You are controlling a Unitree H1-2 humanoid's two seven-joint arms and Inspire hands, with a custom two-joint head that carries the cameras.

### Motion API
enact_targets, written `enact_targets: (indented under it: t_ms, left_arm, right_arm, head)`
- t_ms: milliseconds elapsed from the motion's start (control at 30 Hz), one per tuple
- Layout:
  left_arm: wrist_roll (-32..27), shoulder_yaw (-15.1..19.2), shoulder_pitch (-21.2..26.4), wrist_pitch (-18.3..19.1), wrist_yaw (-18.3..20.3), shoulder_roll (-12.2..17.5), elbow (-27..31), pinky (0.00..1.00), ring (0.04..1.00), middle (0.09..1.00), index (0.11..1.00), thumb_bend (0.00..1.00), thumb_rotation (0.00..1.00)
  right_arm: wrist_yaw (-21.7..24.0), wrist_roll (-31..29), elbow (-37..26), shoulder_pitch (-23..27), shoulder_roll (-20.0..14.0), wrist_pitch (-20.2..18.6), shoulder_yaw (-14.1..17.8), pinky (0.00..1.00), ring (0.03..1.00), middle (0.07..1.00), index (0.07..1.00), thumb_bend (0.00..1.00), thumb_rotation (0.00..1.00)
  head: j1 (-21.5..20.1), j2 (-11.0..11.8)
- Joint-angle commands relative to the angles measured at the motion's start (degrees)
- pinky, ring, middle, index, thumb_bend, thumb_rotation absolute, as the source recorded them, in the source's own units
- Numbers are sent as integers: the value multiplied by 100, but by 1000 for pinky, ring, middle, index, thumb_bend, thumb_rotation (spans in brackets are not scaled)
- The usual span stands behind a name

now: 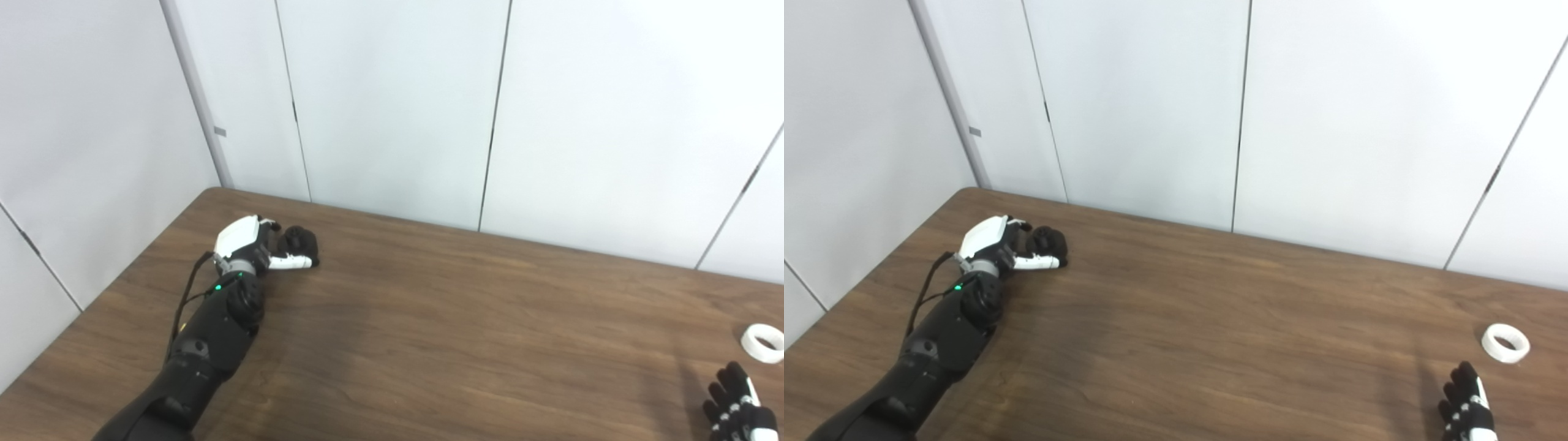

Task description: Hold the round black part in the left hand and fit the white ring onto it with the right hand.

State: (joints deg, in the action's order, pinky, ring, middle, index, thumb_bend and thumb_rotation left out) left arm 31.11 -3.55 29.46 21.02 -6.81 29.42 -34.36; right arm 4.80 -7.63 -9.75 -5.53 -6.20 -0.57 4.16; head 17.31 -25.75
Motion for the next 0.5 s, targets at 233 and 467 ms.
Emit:
enact_targets:
  t_ms: [233,467]
  left_arm:
    - [-162,66,310,-133,-193,167,20,1000,1000,960,782,1000,412]
    - [-316,79,282,-209,-153,156,120,1000,1000,948,748,1000,370]
  right_arm:
    - [-33,75,-154,0,32,-48,-42,1000,1000,1000,1000,487,1000]
    - [-49,69,-257,-25,59,-122,-44,1000,1000,1000,1000,446,1000]
  head:
    - [-9,-16]
    - [-14,-21]
